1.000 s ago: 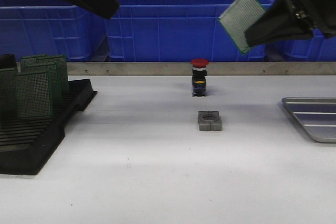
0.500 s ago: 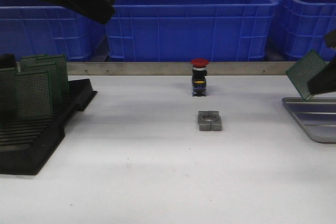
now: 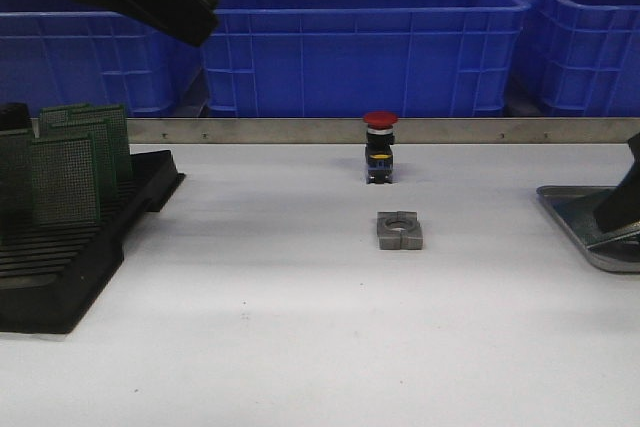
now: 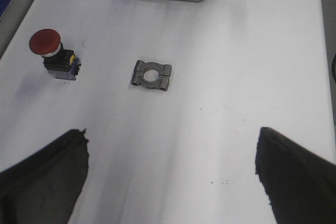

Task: Place circuit board on tray
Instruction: 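Lower the board onto the steel tray and open the right gripper, then grasp a second green board in the rack with the left gripper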

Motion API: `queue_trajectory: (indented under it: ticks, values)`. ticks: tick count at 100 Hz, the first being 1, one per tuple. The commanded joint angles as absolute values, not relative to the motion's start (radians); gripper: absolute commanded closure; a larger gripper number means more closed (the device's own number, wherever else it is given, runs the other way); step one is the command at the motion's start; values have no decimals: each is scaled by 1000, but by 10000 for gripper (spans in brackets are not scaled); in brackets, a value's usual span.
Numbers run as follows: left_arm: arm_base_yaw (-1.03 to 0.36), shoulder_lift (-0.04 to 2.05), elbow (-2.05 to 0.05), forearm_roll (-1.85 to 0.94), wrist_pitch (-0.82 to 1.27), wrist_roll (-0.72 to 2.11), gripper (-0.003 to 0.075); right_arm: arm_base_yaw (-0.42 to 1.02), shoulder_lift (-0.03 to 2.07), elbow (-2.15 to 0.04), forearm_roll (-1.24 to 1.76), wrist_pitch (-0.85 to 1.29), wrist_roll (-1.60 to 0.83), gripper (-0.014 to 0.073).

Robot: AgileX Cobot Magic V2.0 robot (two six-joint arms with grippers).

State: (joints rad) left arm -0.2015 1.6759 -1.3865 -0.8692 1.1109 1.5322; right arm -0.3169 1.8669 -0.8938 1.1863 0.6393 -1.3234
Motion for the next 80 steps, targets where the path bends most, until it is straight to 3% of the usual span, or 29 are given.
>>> queue_trajectory:
  ticks: [1, 34, 54, 80]
  values:
    - [-198, 1634, -1431, -915, 1112, 1521, 113, -323, 1823, -915, 1143, 634, -1326, -35]
    - [-198, 1634, -1533, -616, 1109, 1519, 113, -323, 1761, -955, 993, 559, -1326, -36]
    - [-198, 1638, -1533, -356, 1107, 1489, 113, -323, 1662, -1021, 993, 594, -1326, -36]
    - [-198, 1688, -1531, -240, 1107, 1412, 113, -319, 1502, -1089, 993, 655, -1328, -36]
